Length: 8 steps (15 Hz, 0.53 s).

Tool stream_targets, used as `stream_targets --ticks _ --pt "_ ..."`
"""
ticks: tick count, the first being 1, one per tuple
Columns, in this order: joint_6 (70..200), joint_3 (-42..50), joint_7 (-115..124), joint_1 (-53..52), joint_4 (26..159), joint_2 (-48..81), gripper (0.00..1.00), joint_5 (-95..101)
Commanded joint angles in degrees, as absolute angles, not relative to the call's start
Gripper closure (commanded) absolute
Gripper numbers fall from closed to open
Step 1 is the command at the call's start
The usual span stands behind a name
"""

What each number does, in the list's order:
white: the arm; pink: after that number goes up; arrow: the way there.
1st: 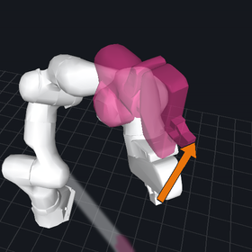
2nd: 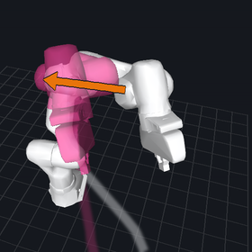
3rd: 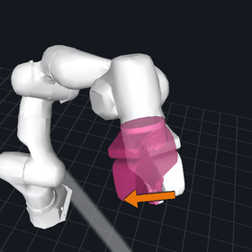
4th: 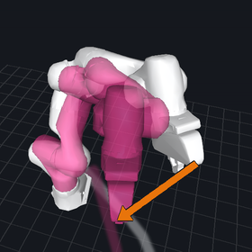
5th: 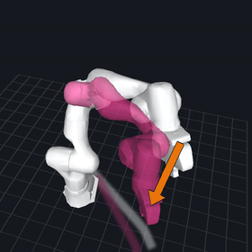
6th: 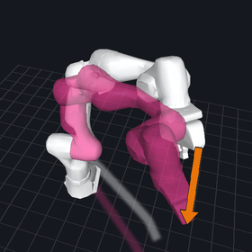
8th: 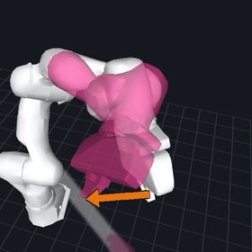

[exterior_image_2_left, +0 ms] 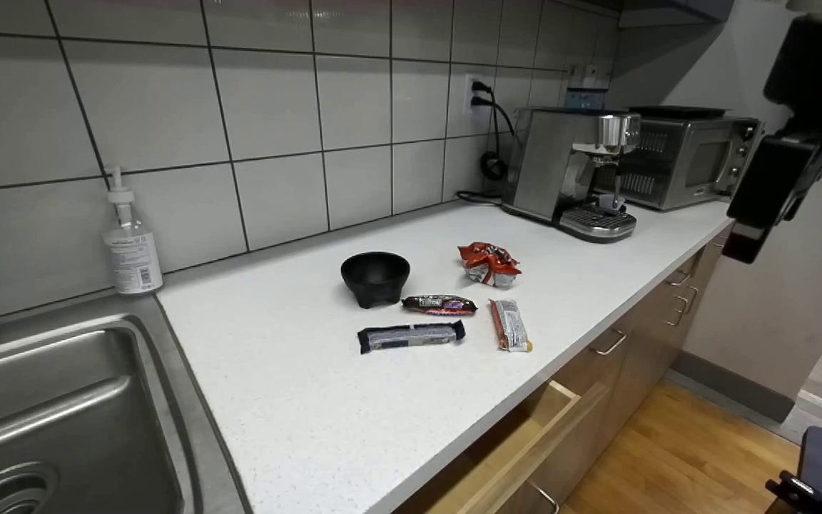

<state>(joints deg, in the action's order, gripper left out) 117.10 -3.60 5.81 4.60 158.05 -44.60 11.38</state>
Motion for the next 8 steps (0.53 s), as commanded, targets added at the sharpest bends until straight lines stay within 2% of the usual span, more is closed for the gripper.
stream_targets --ticks 1,8 --pt "116.9 -3.3 6.02 4.24 157.93 -44.57 0.0 11.6" --pt "124.5 -3.86 5.52 1.97 160.27 -42.53 0.0 11.31"
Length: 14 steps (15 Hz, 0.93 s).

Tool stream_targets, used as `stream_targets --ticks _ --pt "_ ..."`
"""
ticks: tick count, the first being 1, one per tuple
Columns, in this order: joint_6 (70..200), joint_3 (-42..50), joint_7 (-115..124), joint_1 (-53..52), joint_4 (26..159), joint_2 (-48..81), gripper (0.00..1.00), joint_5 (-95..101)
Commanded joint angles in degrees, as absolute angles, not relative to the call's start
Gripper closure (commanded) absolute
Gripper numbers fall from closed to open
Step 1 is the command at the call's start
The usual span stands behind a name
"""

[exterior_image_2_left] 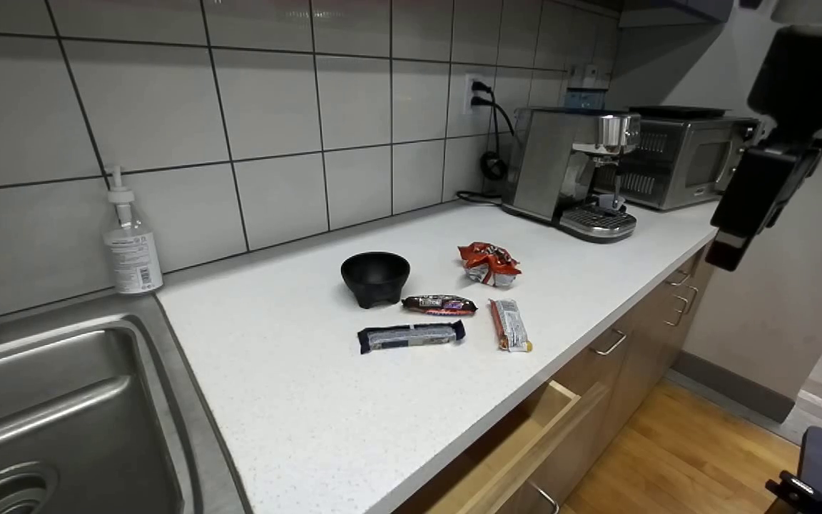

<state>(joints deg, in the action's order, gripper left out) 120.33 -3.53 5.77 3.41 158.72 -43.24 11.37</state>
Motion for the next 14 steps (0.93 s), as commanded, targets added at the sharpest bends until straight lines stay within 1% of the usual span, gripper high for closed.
stream_targets --ticks 1,6,14 --pt "125.29 -4.07 5.55 1.57 158.94 -40.83 0.0 11.09" --pt "130.32 -4.46 5.67 -0.62 159.08 -36.31 0.0 10.01" --pt "134.46 -6.26 7.1 -4.49 158.84 -27.87 0.0 5.94"
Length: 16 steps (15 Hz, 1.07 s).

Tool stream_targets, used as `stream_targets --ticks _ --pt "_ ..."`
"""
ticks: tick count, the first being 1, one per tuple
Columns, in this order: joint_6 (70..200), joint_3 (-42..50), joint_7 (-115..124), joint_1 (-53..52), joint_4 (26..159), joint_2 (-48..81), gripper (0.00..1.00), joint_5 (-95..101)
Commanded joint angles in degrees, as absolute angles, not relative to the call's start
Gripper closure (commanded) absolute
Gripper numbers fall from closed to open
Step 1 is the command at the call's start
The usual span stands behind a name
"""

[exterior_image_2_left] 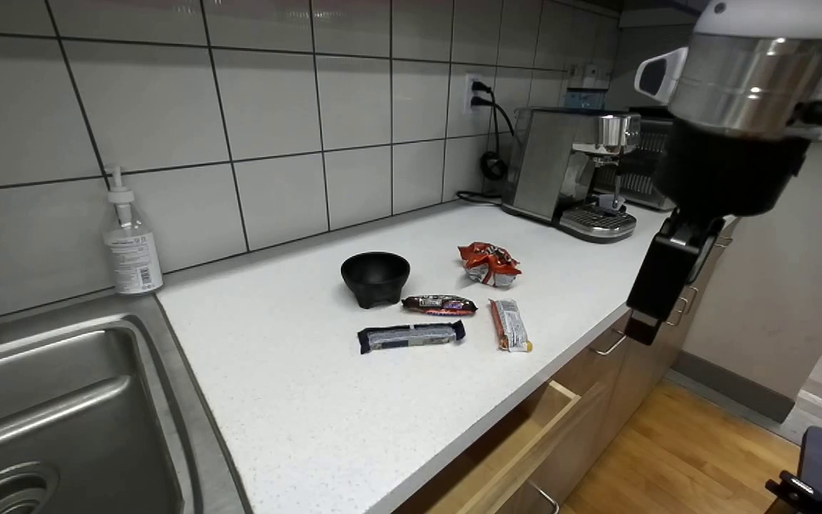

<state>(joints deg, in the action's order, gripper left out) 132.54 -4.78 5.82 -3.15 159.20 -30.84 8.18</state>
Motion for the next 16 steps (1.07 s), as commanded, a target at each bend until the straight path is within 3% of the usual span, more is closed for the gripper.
stream_targets --ticks 1,16 --pt "134.98 -6.8 7.53 -4.82 158.77 -27.05 0.0 5.52" --pt "143.93 -15.5 24.84 -6.42 153.27 -10.6 0.0 6.09"
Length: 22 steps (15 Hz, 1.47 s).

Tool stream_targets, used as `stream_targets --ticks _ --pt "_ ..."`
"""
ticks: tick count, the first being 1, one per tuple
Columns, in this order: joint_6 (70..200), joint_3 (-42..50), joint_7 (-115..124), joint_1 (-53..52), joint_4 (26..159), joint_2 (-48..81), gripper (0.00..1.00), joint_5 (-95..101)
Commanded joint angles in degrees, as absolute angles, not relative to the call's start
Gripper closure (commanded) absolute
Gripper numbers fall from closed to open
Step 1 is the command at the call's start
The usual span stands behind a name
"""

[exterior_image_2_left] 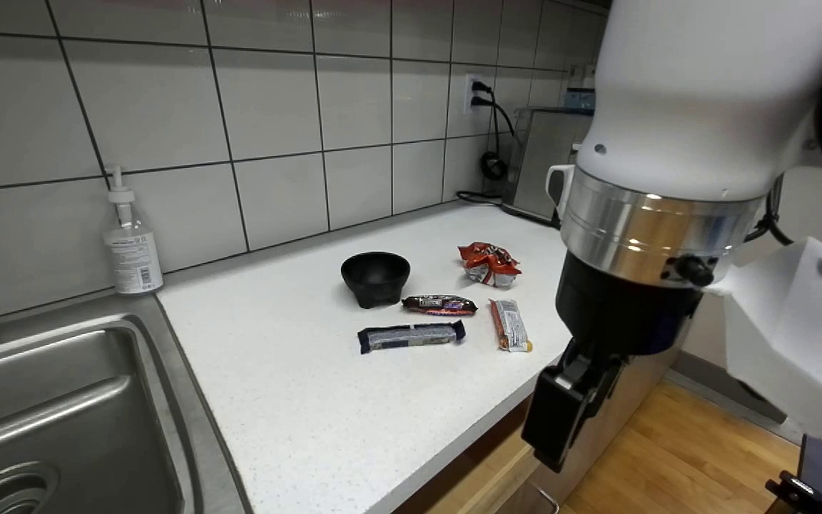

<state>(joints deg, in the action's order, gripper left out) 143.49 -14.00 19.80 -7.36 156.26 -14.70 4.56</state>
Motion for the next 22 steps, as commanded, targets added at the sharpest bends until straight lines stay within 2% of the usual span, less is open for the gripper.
stream_targets --ticks 1,11,22 --pt "143.94 -15.61 26.28 -6.4 152.6 -9.52 0.0 6.53" --pt "147.58 -13.41 38.46 -7.76 148.71 1.09 0.0 17.03" --pt "156.91 -7.08 34.93 -10.81 144.48 12.51 0.0 15.5"
